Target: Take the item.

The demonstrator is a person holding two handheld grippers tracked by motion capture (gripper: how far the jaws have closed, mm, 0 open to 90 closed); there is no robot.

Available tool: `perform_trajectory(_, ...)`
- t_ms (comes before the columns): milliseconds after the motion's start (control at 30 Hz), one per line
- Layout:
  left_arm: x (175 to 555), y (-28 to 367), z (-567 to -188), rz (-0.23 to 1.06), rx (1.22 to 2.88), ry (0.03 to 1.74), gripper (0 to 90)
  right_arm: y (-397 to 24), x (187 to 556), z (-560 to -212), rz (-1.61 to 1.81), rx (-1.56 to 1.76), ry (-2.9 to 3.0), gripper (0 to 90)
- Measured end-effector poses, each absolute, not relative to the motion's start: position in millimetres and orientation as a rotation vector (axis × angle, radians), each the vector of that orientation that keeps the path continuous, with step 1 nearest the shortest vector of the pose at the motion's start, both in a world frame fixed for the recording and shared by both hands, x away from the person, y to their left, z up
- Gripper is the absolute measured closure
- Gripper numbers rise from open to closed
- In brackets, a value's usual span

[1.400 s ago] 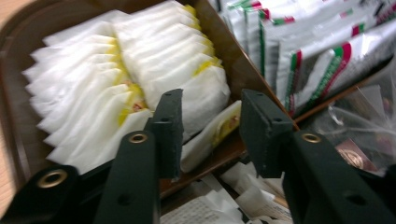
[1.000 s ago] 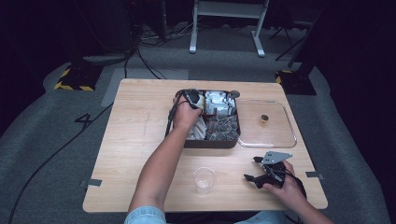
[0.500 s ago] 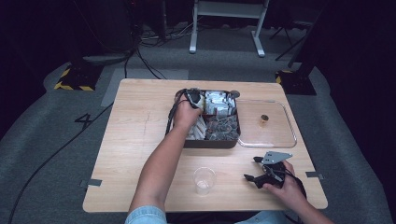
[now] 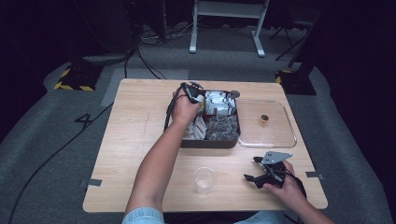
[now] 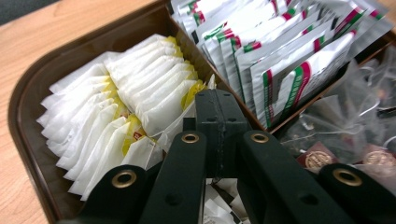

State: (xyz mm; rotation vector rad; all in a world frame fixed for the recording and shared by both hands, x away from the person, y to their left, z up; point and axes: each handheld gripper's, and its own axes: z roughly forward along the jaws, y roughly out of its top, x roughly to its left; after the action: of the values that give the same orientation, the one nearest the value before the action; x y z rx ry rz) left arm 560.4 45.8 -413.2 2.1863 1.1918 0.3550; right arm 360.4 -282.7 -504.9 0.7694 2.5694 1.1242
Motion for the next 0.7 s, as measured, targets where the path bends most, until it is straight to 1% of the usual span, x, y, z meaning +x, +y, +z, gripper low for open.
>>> perform_trajectory(367, 548, 54, -387, 0.36, 2.126, 1.137, 90.0, -282, 360, -505, 1.126, 0.767, 2.572, 13.6)
perform_trajectory(700, 521, 63, -362, 0.337, 2.072, 1.055, 90.0, -283, 362, -505, 1.131, 0.744, 2.588, 13.6)
